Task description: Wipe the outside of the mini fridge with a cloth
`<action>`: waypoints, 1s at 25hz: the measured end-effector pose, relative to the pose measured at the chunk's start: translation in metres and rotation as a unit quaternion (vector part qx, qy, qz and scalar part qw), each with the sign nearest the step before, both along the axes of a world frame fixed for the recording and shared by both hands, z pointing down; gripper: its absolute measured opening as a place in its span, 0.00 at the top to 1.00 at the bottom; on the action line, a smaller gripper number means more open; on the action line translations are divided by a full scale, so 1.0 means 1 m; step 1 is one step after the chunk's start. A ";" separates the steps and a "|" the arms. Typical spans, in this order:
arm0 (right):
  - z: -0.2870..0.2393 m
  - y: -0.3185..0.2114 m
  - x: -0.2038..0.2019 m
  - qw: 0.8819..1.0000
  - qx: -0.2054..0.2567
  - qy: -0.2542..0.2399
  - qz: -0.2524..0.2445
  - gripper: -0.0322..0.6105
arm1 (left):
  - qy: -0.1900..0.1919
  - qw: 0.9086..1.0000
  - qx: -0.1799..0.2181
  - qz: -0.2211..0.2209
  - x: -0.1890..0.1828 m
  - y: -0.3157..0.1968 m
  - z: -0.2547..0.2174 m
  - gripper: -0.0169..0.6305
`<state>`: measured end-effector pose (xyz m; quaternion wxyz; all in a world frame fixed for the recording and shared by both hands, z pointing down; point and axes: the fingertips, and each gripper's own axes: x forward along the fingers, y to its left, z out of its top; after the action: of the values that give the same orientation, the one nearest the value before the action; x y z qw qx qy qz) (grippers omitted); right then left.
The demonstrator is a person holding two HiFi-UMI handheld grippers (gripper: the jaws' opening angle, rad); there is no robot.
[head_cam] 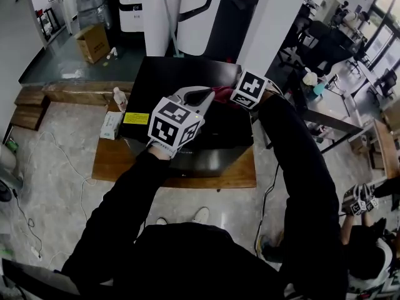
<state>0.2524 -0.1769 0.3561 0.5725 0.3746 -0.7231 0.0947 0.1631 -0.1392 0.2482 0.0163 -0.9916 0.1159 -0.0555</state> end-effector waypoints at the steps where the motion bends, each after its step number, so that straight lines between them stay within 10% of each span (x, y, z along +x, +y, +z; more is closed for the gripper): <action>1: 0.000 0.007 -0.007 1.000 -0.002 -0.002 0.000 0.83 | 0.001 1.000 0.000 0.004 -0.005 0.003 -0.001 0.96; 14: -0.003 0.100 -0.072 1.000 -0.027 0.000 0.008 0.82 | 0.010 0.998 -0.001 0.065 -0.061 0.057 -0.003 0.96; 25: -0.112 0.115 -0.137 0.971 0.230 -0.058 0.019 0.81 | 0.057 0.997 0.035 0.049 -0.131 0.045 -0.041 0.96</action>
<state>0.1158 -0.0620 0.2437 0.4264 0.5034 -0.7504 -0.0415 0.0318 -0.0940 0.2073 0.0467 -0.9964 0.0699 0.0065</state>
